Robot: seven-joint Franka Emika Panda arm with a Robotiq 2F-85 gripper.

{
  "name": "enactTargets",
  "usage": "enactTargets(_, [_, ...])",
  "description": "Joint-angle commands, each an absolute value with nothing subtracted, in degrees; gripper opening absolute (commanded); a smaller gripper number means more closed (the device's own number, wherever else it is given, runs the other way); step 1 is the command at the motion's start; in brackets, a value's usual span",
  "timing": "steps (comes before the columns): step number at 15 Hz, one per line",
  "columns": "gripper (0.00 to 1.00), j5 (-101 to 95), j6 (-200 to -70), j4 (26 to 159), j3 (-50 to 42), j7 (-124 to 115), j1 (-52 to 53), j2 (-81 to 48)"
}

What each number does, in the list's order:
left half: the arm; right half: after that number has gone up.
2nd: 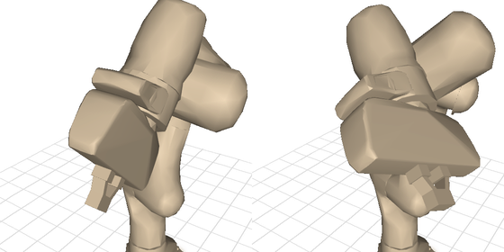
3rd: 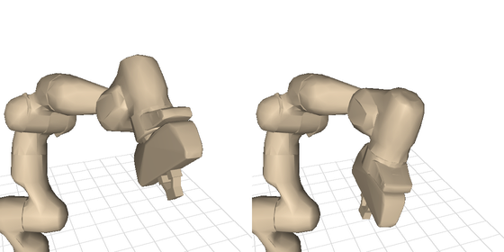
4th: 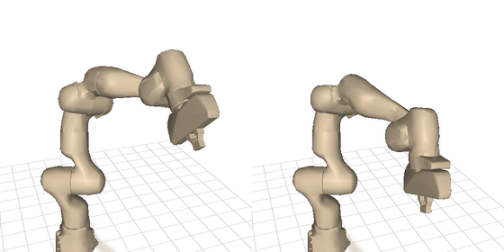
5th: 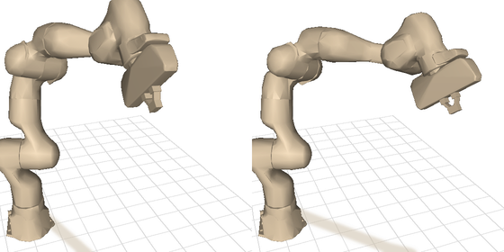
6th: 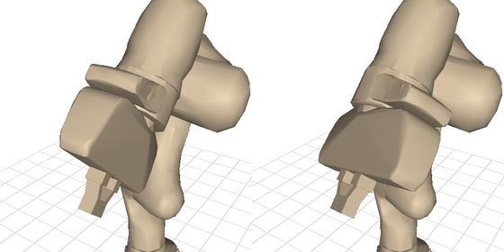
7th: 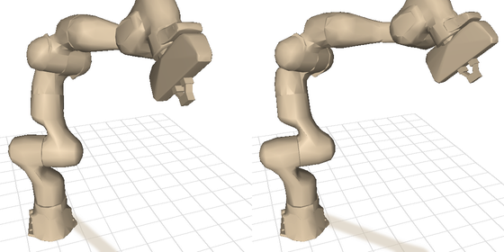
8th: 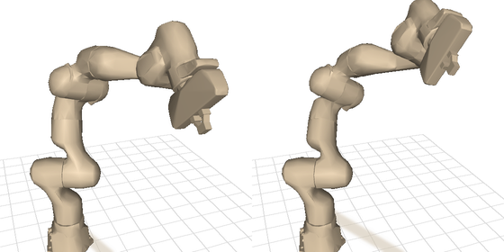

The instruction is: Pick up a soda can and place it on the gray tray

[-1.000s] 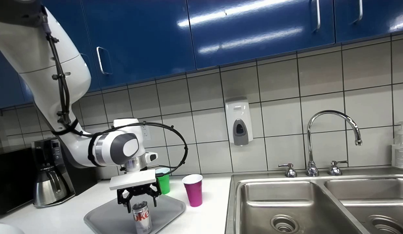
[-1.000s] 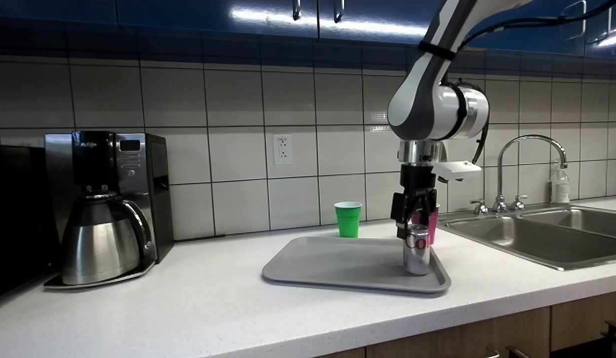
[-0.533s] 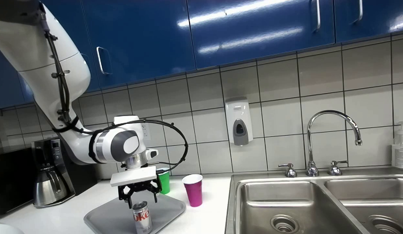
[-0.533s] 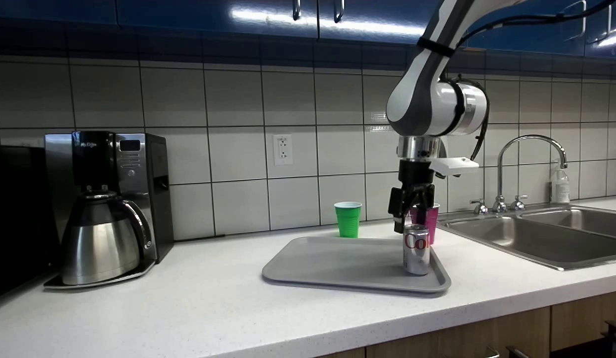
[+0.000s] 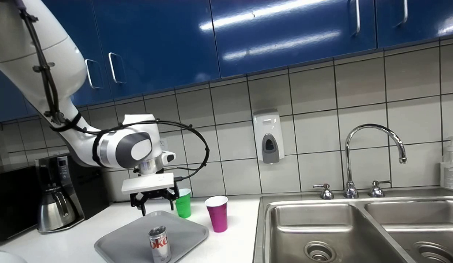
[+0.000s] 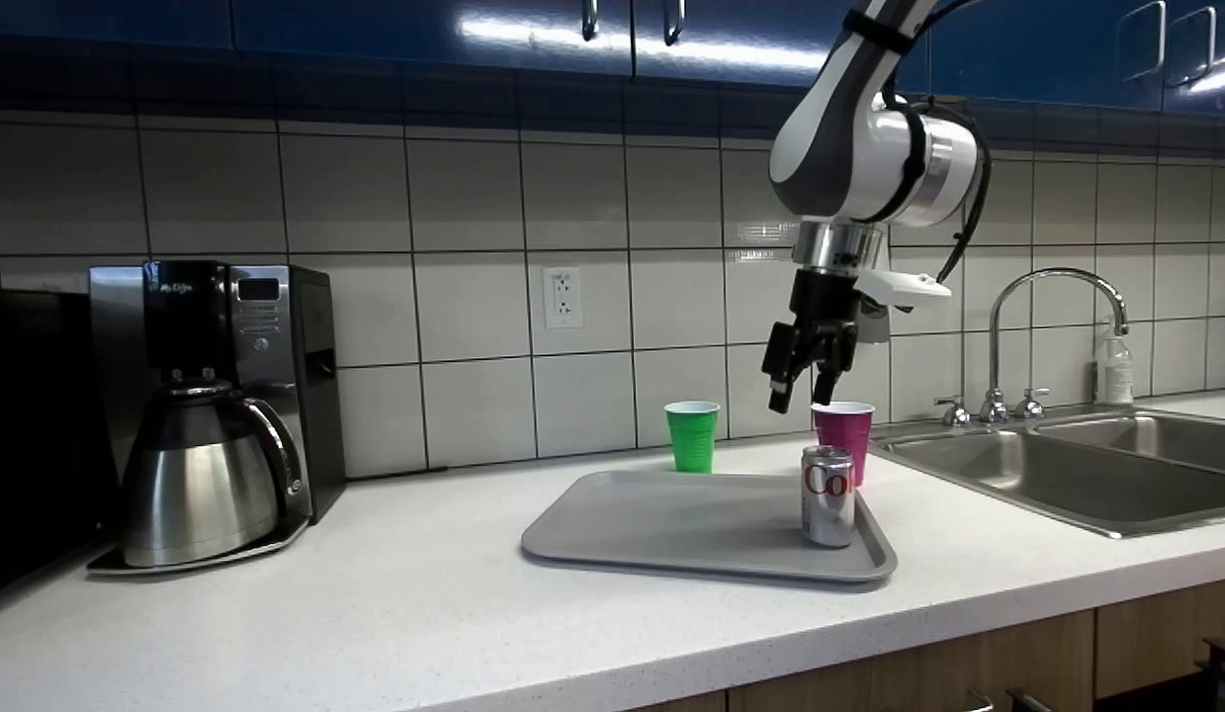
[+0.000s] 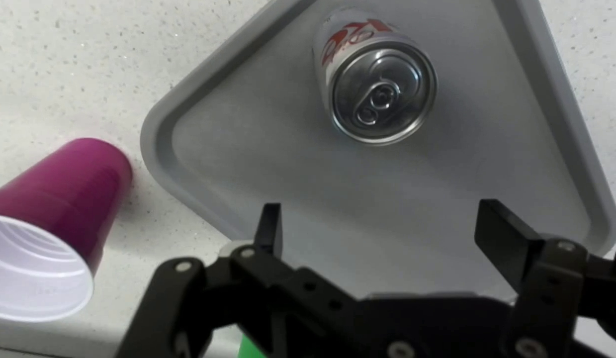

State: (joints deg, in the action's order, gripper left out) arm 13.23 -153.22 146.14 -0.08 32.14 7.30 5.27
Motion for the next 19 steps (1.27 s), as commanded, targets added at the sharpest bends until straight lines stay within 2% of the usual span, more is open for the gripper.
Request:
enactTargets(1, [1.0,15.0,-148.9,149.4,-1.4,35.9,7.0,14.2])
enactTargets(14, [1.0,4.9,-137.9,160.7,-5.9,32.8,6.7,39.3])
enactTargets(15, [1.0,6.0,-140.3,157.6,-6.9,33.4,8.3,33.1])
enactTargets(19, [1.0,5.3,-139.1,159.3,-7.1,33.2,8.3,36.6])
